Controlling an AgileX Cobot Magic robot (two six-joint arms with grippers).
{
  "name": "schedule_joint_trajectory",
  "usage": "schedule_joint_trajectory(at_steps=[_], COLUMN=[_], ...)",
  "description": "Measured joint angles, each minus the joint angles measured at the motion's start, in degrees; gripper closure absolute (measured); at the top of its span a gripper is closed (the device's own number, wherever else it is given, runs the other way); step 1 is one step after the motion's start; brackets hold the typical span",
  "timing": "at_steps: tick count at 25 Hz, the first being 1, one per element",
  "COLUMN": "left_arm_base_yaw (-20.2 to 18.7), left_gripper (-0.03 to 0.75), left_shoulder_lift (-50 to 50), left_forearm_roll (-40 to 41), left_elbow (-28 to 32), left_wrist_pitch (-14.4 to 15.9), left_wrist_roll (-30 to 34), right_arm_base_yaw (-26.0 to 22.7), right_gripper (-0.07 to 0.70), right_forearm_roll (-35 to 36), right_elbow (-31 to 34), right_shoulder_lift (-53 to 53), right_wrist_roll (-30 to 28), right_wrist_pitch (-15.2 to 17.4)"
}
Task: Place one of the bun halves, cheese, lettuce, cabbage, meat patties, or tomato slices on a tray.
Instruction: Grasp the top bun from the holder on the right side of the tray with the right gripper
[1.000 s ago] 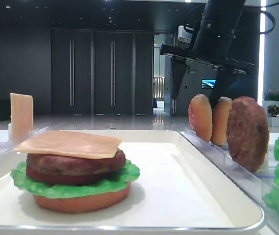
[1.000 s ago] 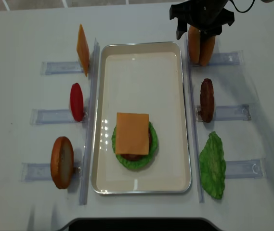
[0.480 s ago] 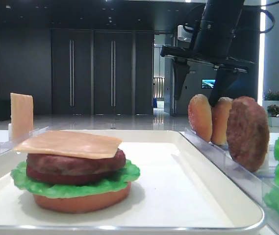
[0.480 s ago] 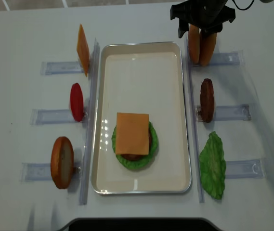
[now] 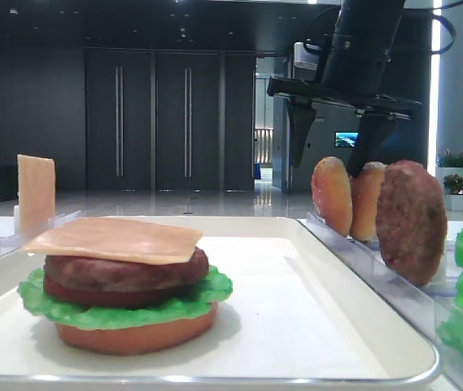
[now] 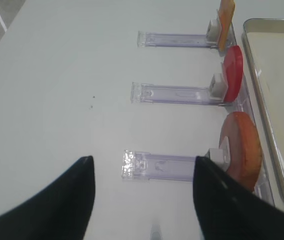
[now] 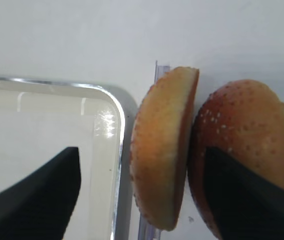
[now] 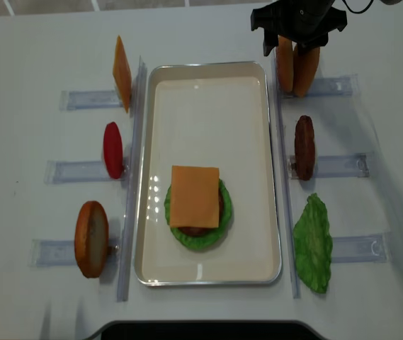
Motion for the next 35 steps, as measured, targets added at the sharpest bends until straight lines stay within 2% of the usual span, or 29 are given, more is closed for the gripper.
schedule_joint_trajectory(at_steps=[35], left_arm_base_yaw=[0.00], left_gripper=[0.244], left_shoulder_lift=[0.00], left_forearm_roll=[0.00], left_elbow=[0.00], left_wrist_pitch=[0.00], left_wrist_roll=[-0.18], right_arm_base_yaw=[0.07], right_gripper=[0.142], right_forearm_roll=[-1.35], right_elbow=[0.00], right_shoulder_lift=[0.00], right_wrist_roll=[0.16], right_wrist_pitch=[0.00])
